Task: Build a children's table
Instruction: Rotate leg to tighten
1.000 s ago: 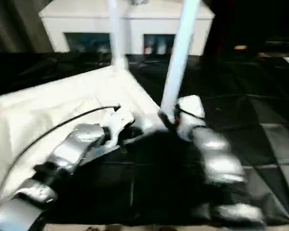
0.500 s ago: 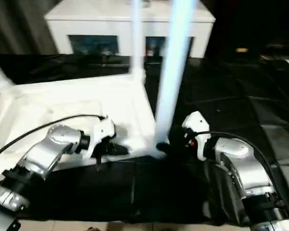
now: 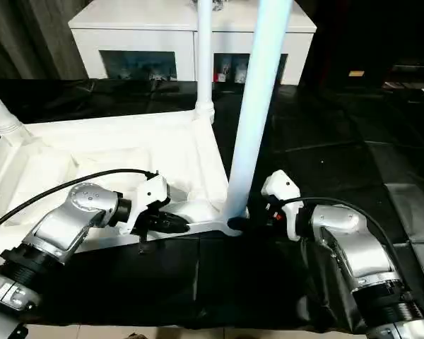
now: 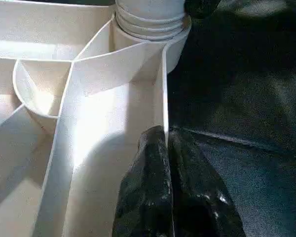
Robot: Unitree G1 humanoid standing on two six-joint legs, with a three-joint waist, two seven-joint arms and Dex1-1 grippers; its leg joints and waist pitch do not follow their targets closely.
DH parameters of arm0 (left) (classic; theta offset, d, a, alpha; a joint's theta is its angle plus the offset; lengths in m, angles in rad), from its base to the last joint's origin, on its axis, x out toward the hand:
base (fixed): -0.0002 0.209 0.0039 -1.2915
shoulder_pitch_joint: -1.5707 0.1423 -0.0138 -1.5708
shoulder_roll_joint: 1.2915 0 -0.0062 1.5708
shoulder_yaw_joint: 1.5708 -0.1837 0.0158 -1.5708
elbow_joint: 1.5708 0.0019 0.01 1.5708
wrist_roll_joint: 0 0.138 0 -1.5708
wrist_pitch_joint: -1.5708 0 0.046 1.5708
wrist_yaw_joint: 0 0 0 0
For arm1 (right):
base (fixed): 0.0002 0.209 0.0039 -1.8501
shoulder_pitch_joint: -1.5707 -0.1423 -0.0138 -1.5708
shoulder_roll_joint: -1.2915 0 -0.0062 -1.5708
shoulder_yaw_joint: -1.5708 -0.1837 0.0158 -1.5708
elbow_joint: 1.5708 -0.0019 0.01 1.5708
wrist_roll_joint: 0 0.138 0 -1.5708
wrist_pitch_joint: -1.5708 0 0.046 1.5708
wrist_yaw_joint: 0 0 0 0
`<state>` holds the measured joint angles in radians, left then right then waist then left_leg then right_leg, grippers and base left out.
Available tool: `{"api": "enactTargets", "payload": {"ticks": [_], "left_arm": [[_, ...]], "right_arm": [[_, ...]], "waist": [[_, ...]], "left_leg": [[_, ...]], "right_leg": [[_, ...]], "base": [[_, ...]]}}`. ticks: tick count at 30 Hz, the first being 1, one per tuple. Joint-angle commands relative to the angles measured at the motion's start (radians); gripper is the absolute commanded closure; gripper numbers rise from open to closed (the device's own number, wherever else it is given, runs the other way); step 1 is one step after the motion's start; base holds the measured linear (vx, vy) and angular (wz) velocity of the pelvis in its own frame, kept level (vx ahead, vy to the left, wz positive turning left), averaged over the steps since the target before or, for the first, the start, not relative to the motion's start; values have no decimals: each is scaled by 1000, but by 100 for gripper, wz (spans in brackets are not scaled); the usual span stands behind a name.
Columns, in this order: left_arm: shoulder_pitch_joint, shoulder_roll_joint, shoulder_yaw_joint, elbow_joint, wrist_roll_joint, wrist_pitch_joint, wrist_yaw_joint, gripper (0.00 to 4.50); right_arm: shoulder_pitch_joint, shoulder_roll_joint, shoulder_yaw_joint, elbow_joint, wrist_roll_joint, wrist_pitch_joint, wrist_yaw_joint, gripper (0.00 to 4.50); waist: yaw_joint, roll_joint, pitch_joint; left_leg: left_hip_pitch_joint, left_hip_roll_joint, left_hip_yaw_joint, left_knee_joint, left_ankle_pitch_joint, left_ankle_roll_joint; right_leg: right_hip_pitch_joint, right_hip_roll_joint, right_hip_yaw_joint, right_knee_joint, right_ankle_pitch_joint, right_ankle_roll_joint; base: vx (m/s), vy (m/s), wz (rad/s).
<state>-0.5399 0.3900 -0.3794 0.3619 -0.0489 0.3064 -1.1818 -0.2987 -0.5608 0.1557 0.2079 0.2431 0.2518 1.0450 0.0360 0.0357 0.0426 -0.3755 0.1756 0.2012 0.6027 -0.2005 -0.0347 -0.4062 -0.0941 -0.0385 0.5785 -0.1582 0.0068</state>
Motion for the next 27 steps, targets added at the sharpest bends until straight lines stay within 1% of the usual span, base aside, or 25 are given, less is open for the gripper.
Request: {"api": "enactTargets", "payload": {"ticks": [1, 4, 7, 10, 11, 12, 13, 14, 15, 16, 17, 18, 19, 20, 21, 22, 23, 24, 25, 27], "left_arm": [[-4, 3, -9, -31, -9, 3, -21, 450], [-5, 4, -9, -32, -9, 6, -22, 450], [-3, 5, -11, -33, -10, 11, -28, 450], [1, -4, -9, -31, -8, 11, -12, 450], [-1, -33, 1, -15, 2, 13, 44, 450], [-1, -33, 1, -15, 2, 13, 44, 450], [-3, -46, 6, -6, 7, 14, 69, 450], [-10, -72, 15, 15, 17, 17, 119, 450], [-29, -124, 29, 62, 40, 25, 222, 450], [-31, -130, 31, 68, 43, 26, 235, 450], [-43, -157, 36, 93, 56, 29, 288, 450], [-59, -190, 43, 126, 71, 34, 355, 450], [-59, -190, 43, 126, 71, 34, 355, 450], [-71, -213, 52, 146, 78, 41, 402, 450], [-91, -252, 69, 181, 84, 48, 480, 450], [-112, -292, 89, 216, 89, 50, 560, 450], [-135, -331, 108, 258, 99, 42, 638, 450], [-144, -344, 113, 275, 105, 34, 662, 450], [-156, -355, 117, 297, 116, 20, 687, 450], [-166, -364, 119, 317, 120, -5, 701, 450]], "right_arm": [[-2, 2, -2, 7, 1, -1, 12, 199], [-3, 7, 3, 12, -2, -1, 15, 201], [-2, 16, 3, 16, 12, 11, 19, 201], [-9, 44, -10, 48, 2, 8, -35, 201], [-37, 96, -38, 124, -37, -7, -174, 201], [-37, 96, -38, 124, -37, -7, -174, 201], [-50, 117, -50, 153, -51, -9, -230, 201], [-64, 151, -71, 186, -58, -3, -309, 203], [-83, 217, -101, 227, -65, 16, -441, 213], [-85, 226, -104, 232, -66, 19, -458, 213], [-93, 262, -115, 248, -74, 34, -534, 229], [-103, 305, -127, 267, -87, 51, -627, 230], [-103, 305, -127, 267, -87, 51, -627, 230], [-109, 332, -137, 279, -92, 62, -683, 235], [-123, 379, -161, 302, -92, 73, -774, 235], [-143, 429, -192, 336, -84, 71, -869, 235], [-170, 480, -224, 378, -74, 58, -963, 238], [-181, 497, -232, 395, -73, 48, -993, 241], [-197, 512, -232, 413, -82, 30, -1018, 241], [-215, 527, -225, 425, -90, 4, -1026, 241]], "waist": [[-1, -8, -64], [-1, -8, -65], [-1, -8, -65], [-2, -7, -64], [-7, -5, -62], [-7, -5, -62], [-15, -9, -60], [-20, -9, -57], [-22, -8, -56], [-26, -7, -56], [-35, -10, -56], [-37, -11, -57], [-38, -9, -58], [-38, -10, -58], [-40, -9, -58], [-42, -9, -56], [-43, -10, -58], [-42, -8, -58], [-41, -11, -58], [-38, -9, -59]], "left_leg": [[19, 51, -21, -74, -183, 72], [19, 50, -21, -73, -174, 75], [19, 50, -20, -73, -174, 77], [20, 50, -20, -73, -179, 75], [18, 49, -20, -74, -195, 63], [18, 49, -20, -74, -195, 63], [15, 46, -26, -80, -239, 35], [21, 47, -25, -81, -267, 19], [23, 46, -25, -82, -280, 11], [23, 44, -24, -82, -290, 4], [23, 42, -29, -84, -319, -18], [22, 41, -30, -86, -324, -19], [25, 42, -31, -86, -334, -22], [24, 41, -31, -86, -331, -23], [24, 41, -29, -85, -329, -22], [25, 37, -26, -85, -335, -22], [25, 36, -29, -85, -342, -25], [29, 36, -30, -85, -348, -27], [31, 35, -29, -85, -363, -28], [27, 37, -31, -87, -359, -24]], "right_leg": [[48, -44, 26, -47, -146, -283], [48, -44, 26, -46, -139, -286], [48, -44, 26, -45, -139, -287], [46, -44, 26, -46, -145, -289], [43, -44, 25, -48, -169, -288], [43, -44, 25, -48, -169, -288], [49, -46, 22, -54, -249, -262], [42, -43, 23, -60, -289, -248], [40, -42, 24, -62, -305, -243], [36, -42, 25, -64, -317, -240], [37, -41, 22, -69, -358, -221], [39, -41, 21, -70, -367, -212], [35, -41, 22, -73, -374, -201], [35, -40, 22, -73, -360, -199], [33, -39, 24, -73, -351, -201], [28, -38, 25, -77, -361, -199], [30, -39, 22, -79, -383, -190], [26, -41, 22, -82, -393, -188], [24, -39, 20, -86, -407, -178], [28, -41, 20, -85, -385, -169]], "base": [[0, 0, 0], [0, 0, 0], [0, 0, 0], [0, 0, 0], [0, 0, 0], [0, 0, 0], [0, 0, 0], [0, 0, 0], [0, 0, 0], [0, 0, 0], [0, 0, 0], [0, 0, 0], [0, 0, 0], [0, 0, 0], [0, 0, 0], [0, 0, 0], [0, 0, 0], [0, 0, 0], [0, 0, 0], [0, 0, 0]]}}
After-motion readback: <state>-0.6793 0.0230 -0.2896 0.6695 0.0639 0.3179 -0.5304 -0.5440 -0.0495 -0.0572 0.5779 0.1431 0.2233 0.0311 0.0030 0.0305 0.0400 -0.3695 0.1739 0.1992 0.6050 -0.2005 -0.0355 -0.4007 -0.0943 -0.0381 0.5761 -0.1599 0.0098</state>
